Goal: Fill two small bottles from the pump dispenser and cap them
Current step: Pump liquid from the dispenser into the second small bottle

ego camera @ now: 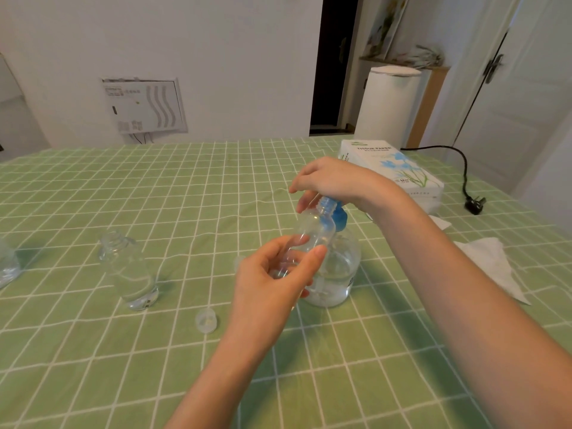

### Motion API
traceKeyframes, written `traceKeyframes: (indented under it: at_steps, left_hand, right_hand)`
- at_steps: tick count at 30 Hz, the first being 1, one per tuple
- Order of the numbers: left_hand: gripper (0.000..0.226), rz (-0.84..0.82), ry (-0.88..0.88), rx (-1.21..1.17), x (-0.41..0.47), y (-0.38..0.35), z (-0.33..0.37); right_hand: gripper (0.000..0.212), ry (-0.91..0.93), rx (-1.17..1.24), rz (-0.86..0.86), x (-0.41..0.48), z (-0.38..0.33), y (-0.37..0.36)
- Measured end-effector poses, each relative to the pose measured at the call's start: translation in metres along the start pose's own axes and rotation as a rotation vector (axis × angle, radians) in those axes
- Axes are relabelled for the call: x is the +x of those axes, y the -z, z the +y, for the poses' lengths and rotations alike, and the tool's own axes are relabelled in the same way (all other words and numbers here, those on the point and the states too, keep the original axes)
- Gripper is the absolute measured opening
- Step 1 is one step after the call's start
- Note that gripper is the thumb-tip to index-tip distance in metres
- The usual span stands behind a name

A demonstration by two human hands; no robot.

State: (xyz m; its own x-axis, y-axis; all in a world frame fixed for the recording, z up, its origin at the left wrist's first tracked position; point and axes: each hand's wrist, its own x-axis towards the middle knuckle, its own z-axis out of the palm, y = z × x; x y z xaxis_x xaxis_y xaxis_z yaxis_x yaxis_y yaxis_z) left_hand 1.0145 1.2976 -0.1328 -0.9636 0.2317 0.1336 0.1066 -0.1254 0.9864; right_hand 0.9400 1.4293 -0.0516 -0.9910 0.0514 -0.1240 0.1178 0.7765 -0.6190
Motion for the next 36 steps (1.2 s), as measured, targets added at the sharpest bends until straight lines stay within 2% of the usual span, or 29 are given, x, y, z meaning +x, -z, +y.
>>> traceKeyframes:
  at_steps: [6, 10, 15, 20, 28, 33, 36]
  left_hand:
    - [0.032, 0.005, 0.008, 0.0, -0.001, 0.001, -0.001]
    - [0.021, 0.005, 0.027, 0.012, -0.002, 0.001, -0.004]
    - [0.022, 0.011, 0.025, 0.017, -0.001, 0.002, -0.004]
    - [0.021, 0.0, 0.01, -0.009, 0.001, 0.001, -0.002]
    - [0.032, 0.004, -0.008, -0.008, 0.0, 0.0, -0.002]
    - [0.018, 0.005, 0.005, -0.001, -0.001, 0.002, -0.003]
    - [0.019, 0.01, 0.016, 0.007, -0.002, 0.002, -0.004]
  right_hand:
    - [0.023, 0.002, 0.137, -0.033, 0.0, 0.005, -0.005]
    - [0.025, -0.001, 0.097, -0.041, 0.0, 0.009, -0.009]
    - [0.023, 0.0, 0.064, -0.02, 0.003, 0.01, -0.008]
    - [0.029, -0.02, 0.018, -0.004, 0.007, 0.006, -0.001]
    - [0.024, -0.03, 0.098, -0.018, 0.003, 0.006, -0.004]
    - [0.023, -0.015, 0.093, -0.027, 0.002, 0.008, -0.007]
    - [0.024, -0.012, 0.071, -0.038, 0.001, 0.01, -0.01]
